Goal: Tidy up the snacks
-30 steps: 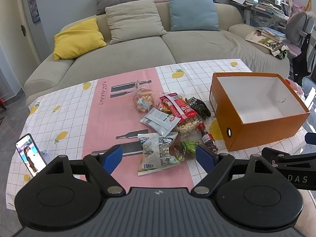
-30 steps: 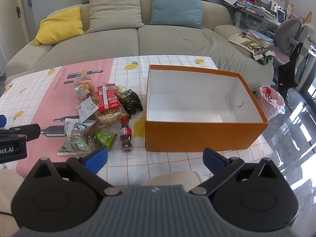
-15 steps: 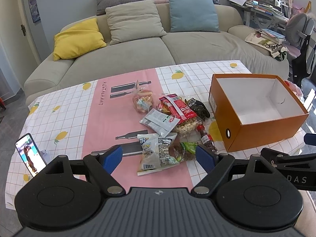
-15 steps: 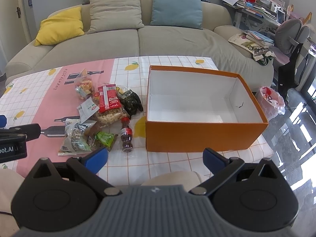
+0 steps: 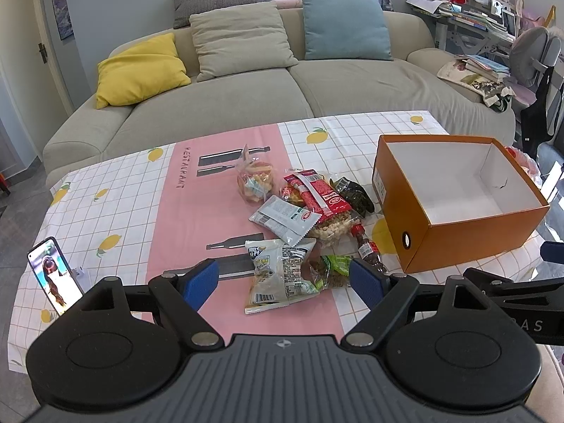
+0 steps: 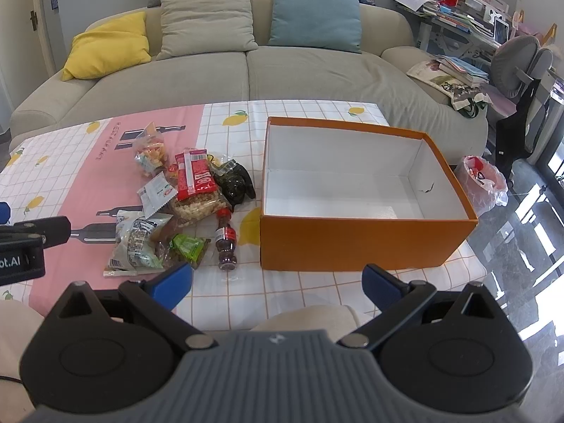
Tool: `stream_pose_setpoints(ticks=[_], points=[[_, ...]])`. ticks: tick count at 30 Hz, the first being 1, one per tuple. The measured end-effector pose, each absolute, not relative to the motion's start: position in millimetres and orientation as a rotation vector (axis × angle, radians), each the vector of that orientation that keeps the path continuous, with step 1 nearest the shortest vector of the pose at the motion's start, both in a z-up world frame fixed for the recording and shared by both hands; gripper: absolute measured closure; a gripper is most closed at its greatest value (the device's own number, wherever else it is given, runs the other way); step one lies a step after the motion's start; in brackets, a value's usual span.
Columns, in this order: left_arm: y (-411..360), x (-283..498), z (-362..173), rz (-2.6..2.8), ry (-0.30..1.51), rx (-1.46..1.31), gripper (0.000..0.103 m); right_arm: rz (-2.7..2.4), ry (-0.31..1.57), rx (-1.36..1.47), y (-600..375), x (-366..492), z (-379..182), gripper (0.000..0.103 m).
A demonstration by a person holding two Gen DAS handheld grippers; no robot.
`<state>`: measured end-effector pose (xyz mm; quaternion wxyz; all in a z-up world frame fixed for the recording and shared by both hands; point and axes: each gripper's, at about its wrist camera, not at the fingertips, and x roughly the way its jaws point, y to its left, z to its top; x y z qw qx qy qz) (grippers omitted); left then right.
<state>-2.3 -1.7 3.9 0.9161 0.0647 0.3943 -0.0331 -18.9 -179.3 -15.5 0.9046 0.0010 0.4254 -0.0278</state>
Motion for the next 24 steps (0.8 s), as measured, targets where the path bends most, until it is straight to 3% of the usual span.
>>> stream_pose_setpoints(ticks=[24], points=[[-0.7, -4.6, 5.3, -0.071, 0.806, 0.122, 0.005, -0.060, 0.881, 0.001, -178.6, -19.7, -16.1, 0.003]])
